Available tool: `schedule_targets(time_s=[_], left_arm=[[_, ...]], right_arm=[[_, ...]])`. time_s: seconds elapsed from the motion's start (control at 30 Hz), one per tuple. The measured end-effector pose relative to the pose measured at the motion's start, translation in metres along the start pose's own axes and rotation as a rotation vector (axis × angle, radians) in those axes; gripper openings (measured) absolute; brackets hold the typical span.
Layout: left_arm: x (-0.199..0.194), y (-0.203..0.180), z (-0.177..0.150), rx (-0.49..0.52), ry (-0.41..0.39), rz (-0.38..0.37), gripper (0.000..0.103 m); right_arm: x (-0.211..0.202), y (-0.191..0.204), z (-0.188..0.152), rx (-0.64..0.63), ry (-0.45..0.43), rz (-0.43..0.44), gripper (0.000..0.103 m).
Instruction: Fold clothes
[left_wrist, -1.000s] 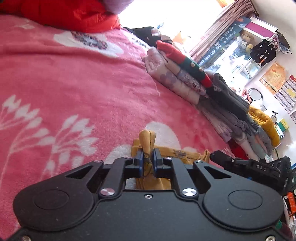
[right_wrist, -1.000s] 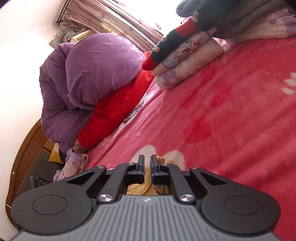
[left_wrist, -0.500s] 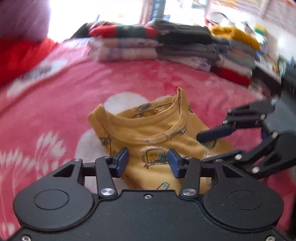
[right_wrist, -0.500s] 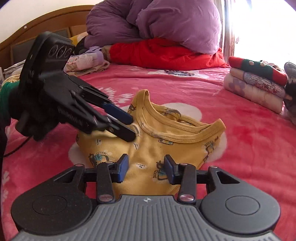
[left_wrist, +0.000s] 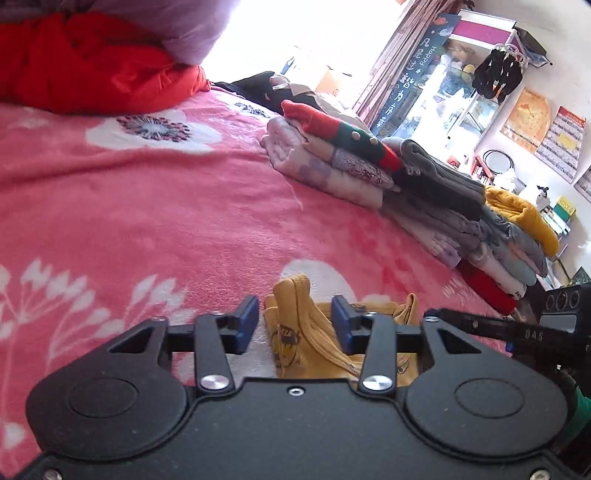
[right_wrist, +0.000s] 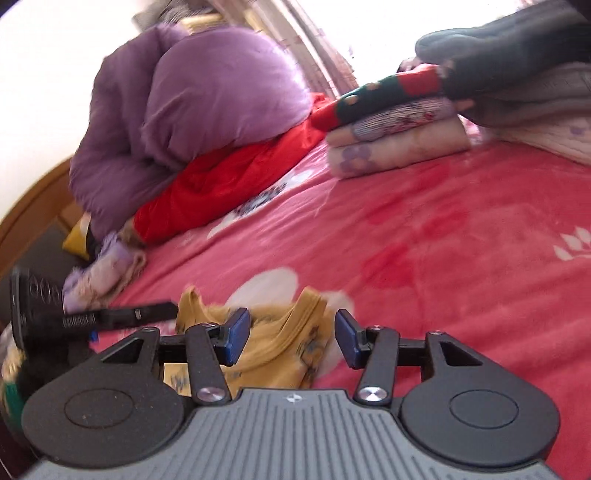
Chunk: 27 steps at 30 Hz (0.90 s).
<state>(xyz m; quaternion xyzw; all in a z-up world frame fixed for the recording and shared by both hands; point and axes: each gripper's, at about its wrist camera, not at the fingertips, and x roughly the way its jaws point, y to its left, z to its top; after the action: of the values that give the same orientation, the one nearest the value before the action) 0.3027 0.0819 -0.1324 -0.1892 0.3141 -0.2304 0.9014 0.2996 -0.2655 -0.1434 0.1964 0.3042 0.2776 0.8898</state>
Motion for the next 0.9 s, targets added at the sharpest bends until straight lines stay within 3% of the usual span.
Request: schedule_targets(time_s=[0.03, 0.07, 0.1, 0.13, 0.17, 0.3, 0.43, 0.53, 0.57, 0.6, 0.67, 0.73, 0.83, 0.9], left_arm=[[0.003, -0.001, -0.001, 0.003, 0.003, -0.001, 0.032], [0.006, -0.002, -0.001, 0.008, 0.005, -0.001, 0.024], [0.007, -0.003, -0.002, 0.019, 0.004, 0.001, 0.009], [0.007, -0.002, -0.001, 0.022, 0.000, -0.002, 0.005], [0.007, -0.002, 0.000, 0.025, -0.005, -0.005, 0.004], [-0.001, -0.010, 0.008, 0.056, -0.041, -0.047, 0.003], [0.021, -0.011, 0.005, 0.080, 0.005, 0.033, 0.005], [0.026, -0.010, 0.003, 0.086, 0.022, 0.063, 0.023], [0.020, -0.012, 0.006, 0.088, 0.006, 0.082, 0.046], [0.012, -0.014, 0.008, 0.100, -0.018, 0.095, 0.055], [-0.003, -0.017, 0.013, 0.130, -0.042, 0.107, 0.055], [-0.018, -0.024, 0.013, 0.188, -0.031, 0.055, 0.054], [-0.032, -0.047, -0.002, 0.329, 0.035, -0.063, 0.054], [-0.031, -0.057, -0.014, 0.391, 0.062, -0.057, 0.054]], right_arm=[[0.003, -0.001, 0.000, 0.004, -0.007, 0.009, 0.049], [0.006, -0.001, 0.001, 0.006, -0.012, 0.018, 0.038], [0.010, 0.002, 0.001, -0.013, 0.001, 0.020, 0.028], [0.015, 0.004, 0.002, -0.035, 0.017, 0.014, 0.009], [0.017, 0.006, 0.002, -0.047, 0.018, 0.018, 0.002], [0.003, 0.015, 0.010, -0.078, -0.066, 0.060, 0.002], [0.015, 0.006, 0.013, -0.061, -0.057, 0.019, 0.002], [0.022, 0.000, 0.013, -0.034, -0.018, 0.017, 0.007], [0.018, 0.006, 0.014, -0.066, -0.015, 0.028, 0.007], [0.015, 0.014, 0.014, -0.117, -0.003, 0.036, 0.008], [0.007, 0.033, 0.011, -0.226, 0.026, 0.061, 0.026], [-0.001, 0.051, 0.004, -0.322, 0.066, 0.085, 0.038], [-0.008, 0.071, -0.012, -0.404, 0.164, 0.096, 0.038], [-0.010, 0.082, -0.025, -0.430, 0.221, 0.085, 0.038]])
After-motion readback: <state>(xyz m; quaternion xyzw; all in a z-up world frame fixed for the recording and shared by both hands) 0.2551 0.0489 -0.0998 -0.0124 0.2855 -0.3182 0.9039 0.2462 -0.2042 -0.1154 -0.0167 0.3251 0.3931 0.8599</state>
